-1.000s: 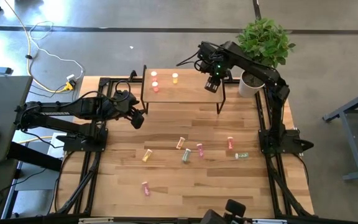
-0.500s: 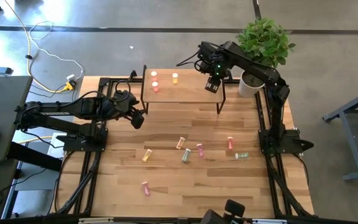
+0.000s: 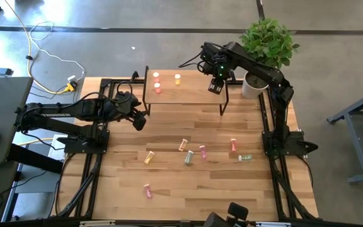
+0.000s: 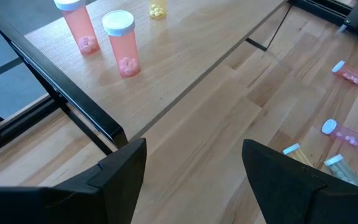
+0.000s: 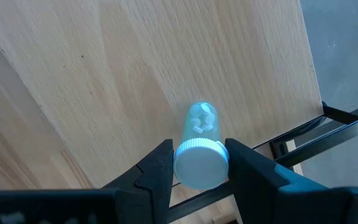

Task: Pick and place medicine bottles onto shelf by color
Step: Put the bottom blue pill bottle on the shelf

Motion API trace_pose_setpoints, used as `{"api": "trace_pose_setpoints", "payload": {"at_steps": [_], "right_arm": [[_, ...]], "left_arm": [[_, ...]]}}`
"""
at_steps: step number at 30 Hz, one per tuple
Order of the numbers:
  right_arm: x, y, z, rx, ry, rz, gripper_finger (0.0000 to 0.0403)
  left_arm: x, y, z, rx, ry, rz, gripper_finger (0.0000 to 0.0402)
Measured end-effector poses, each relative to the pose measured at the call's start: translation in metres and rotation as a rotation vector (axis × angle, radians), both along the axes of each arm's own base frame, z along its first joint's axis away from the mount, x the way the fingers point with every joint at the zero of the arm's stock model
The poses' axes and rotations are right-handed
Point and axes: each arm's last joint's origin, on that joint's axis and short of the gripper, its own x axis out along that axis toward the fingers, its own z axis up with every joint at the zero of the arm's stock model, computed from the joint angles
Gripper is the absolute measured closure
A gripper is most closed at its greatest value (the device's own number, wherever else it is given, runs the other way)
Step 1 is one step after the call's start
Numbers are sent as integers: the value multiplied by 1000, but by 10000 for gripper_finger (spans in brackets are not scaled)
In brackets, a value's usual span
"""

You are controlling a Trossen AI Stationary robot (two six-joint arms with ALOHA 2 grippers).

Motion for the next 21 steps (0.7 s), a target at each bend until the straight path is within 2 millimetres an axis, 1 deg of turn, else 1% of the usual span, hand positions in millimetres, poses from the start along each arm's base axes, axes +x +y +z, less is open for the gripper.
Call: {"api": "trace_pose_setpoints", "payload": {"at_steps": [21], "right_arm": [[0,0,0,-1,2,6,267]], "left_arm": [[0,0,0,-2,0,-2,145]]}}
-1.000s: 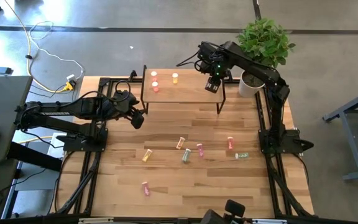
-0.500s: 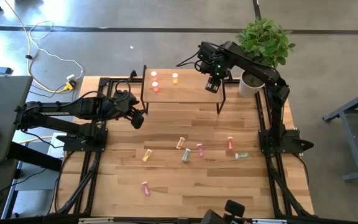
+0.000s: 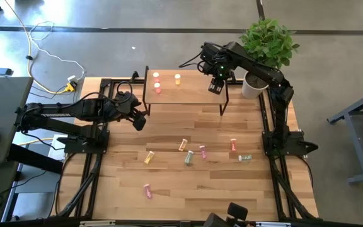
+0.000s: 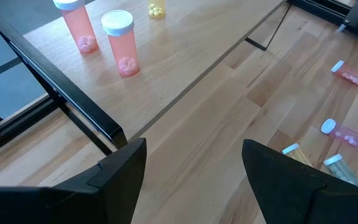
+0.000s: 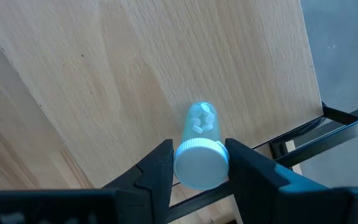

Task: Pick and place medicine bottles onto shelf by color
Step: Put the bottom blue pill bottle on the shelf

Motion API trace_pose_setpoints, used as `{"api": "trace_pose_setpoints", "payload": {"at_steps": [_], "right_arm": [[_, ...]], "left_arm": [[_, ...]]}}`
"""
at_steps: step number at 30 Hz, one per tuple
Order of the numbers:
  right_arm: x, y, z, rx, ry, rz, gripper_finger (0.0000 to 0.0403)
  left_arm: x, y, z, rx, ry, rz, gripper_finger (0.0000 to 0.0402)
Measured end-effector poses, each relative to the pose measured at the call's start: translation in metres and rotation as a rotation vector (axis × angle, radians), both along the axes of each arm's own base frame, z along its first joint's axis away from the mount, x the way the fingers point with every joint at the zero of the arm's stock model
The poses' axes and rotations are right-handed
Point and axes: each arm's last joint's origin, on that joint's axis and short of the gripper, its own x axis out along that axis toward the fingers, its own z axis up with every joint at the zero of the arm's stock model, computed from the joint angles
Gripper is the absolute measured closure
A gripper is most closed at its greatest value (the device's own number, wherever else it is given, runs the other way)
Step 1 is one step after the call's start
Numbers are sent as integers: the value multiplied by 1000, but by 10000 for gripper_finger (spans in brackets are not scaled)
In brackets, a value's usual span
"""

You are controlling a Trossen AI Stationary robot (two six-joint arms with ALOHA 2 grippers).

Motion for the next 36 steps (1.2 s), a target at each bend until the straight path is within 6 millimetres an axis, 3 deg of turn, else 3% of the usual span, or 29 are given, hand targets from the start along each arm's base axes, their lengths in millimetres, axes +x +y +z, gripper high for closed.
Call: {"api": "trace_pose_setpoints", "payload": {"at_steps": [25,36], "right_arm": [[-1,0,0,18,-7,-7,273],[0,0,0,10,-10,-18,219]], "left_arm": [[0,0,0,-2,0,-3,145],[0,0,0,-2,0,-2,145]]}}
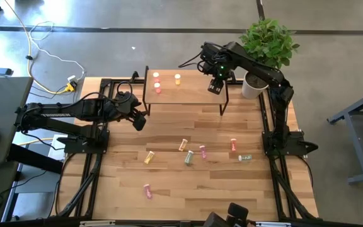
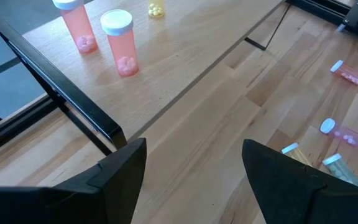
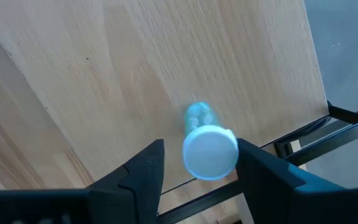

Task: Pick and place medicine bottles onto shelf by color
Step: Put the bottom blue pill bottle on the shelf, then put the middle purple pill bottle on the shelf

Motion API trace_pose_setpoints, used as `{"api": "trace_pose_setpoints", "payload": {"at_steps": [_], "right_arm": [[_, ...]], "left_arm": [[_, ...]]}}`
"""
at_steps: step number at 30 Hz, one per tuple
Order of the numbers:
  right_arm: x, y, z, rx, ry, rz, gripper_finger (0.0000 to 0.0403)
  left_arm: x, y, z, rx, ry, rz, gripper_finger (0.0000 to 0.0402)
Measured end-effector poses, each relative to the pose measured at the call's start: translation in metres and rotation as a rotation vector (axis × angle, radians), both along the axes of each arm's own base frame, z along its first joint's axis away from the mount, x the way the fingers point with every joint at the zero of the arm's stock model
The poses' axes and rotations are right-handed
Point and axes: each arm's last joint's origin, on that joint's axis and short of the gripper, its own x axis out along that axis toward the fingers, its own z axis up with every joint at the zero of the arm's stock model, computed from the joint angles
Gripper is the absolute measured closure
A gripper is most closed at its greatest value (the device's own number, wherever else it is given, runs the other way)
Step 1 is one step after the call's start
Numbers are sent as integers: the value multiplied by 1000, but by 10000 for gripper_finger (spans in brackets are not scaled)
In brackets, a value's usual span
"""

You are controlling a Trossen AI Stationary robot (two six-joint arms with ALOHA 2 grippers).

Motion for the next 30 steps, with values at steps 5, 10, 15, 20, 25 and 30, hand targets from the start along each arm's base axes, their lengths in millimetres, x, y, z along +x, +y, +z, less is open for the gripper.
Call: {"api": "trace_pose_setpoints", "payload": {"at_steps": [5,10,15,20,25,30], "right_arm": [[0,-2,0,-53,25,-9,217],[0,-2,0,-52,24,-9,217],[0,-2,0,-51,23,-14,217],[-1,-2,0,-46,23,-34,217],[-3,0,2,-32,34,-68,217],[-3,3,22,-63,-17,-74,217]], "left_arm": [[0,0,0,1,0,0,145],[0,0,0,2,0,2,145],[0,0,0,2,0,2,145],[0,0,0,-8,-2,-10,145],[0,-1,0,-13,0,-21,145],[0,-1,0,3,16,-39,145]]}}
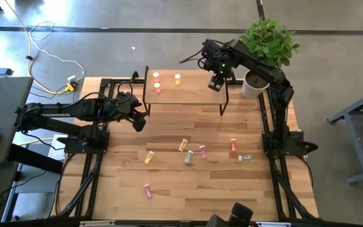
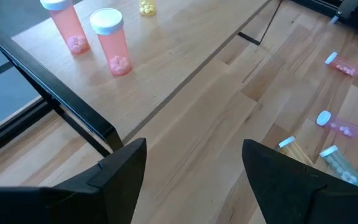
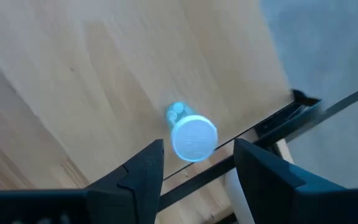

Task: Pick and place medicine bottles onto shelf by color
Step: Put the middle purple pill bottle on the shelf

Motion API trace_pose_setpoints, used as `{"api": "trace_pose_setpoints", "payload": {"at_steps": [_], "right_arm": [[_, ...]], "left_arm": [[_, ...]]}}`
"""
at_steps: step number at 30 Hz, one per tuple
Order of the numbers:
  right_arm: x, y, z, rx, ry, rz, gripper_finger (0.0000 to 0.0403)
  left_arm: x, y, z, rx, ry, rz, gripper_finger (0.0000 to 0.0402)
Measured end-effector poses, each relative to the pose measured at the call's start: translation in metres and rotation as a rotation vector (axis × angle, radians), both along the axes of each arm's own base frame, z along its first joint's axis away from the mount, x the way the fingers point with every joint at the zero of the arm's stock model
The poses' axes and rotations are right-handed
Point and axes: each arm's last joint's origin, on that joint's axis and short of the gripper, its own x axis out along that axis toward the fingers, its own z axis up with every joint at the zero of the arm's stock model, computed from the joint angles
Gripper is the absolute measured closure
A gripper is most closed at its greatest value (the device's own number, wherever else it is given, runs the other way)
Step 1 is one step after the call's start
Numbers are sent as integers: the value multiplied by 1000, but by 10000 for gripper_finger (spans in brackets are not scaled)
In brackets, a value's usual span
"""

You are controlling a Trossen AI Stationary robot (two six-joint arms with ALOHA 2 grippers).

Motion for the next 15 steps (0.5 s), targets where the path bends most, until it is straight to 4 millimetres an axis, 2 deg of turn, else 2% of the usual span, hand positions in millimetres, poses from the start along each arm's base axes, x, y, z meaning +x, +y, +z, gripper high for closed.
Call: {"api": "trace_pose_setpoints", "payload": {"at_steps": [6,10,15], "right_arm": [[-1,8,35,-62,-123,-46,217],[2,20,55,-59,-229,-35,217],[2,40,60,-28,-256,-53,217]], "left_arm": [[0,0,0,-2,0,-2,145],[0,0,-1,-5,6,-4,145],[-2,-1,-3,-33,29,-17,145]]}}
